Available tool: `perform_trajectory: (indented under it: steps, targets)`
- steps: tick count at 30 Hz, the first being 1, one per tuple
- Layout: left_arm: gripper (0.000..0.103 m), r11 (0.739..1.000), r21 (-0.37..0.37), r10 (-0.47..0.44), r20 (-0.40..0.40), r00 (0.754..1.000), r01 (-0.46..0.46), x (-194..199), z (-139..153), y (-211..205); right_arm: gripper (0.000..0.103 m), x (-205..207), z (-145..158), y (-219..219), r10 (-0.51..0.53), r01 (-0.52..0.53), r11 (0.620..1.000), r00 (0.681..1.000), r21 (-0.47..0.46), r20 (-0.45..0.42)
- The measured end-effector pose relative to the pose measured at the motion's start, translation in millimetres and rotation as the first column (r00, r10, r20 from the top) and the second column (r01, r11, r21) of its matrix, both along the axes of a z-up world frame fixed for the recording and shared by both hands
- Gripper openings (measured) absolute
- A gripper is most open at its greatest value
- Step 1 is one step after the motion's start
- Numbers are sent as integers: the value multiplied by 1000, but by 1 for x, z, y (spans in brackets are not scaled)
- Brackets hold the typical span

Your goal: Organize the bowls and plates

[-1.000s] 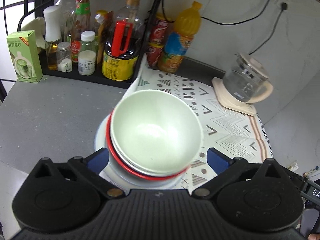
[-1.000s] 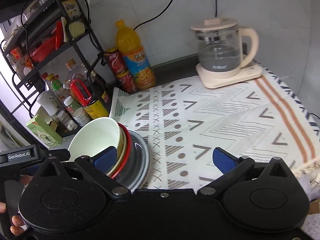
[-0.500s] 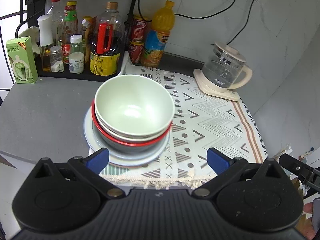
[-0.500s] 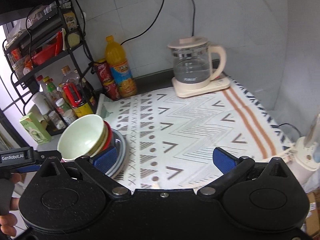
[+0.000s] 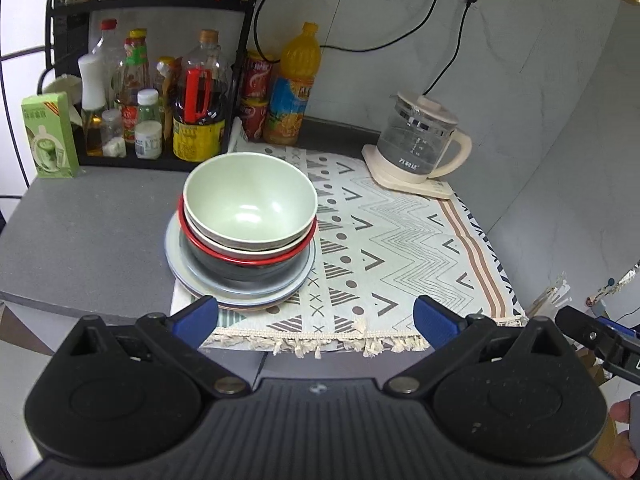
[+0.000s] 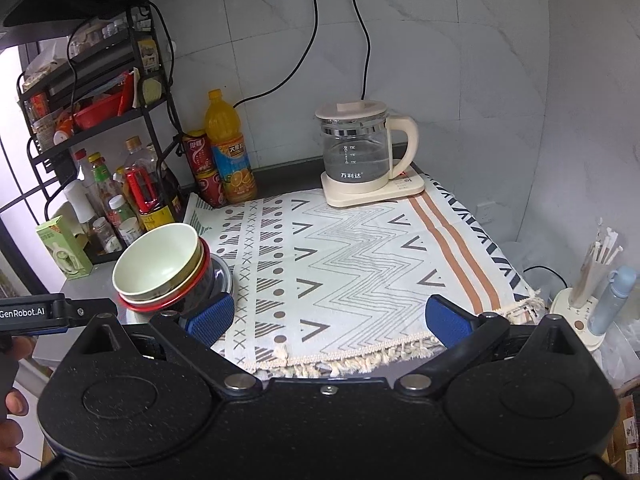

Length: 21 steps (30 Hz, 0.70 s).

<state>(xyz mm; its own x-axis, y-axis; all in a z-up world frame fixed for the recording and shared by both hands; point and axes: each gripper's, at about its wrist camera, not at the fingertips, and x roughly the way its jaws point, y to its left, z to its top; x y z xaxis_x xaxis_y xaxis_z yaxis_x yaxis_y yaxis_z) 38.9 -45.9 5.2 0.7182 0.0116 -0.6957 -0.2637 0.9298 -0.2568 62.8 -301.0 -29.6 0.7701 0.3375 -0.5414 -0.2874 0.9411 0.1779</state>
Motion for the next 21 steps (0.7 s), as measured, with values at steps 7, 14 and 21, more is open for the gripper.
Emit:
perform_trajectory:
  steps: [7,14,21]
  targets:
    - [103,999,45,-9,15,1000,8,-24,4,-5,103,-23,0,-3,3,-3,1000,1000,1,16]
    - [103,997,78,-17,24,1000,15,-39,1,-9,103,-40,-1,-6,-27,27,1000,998,-10,52]
    - [103,994,103,-23,45,999,19,-52,2,-11,103,-51,-7,-5,-27,28,999,998,-18,56]
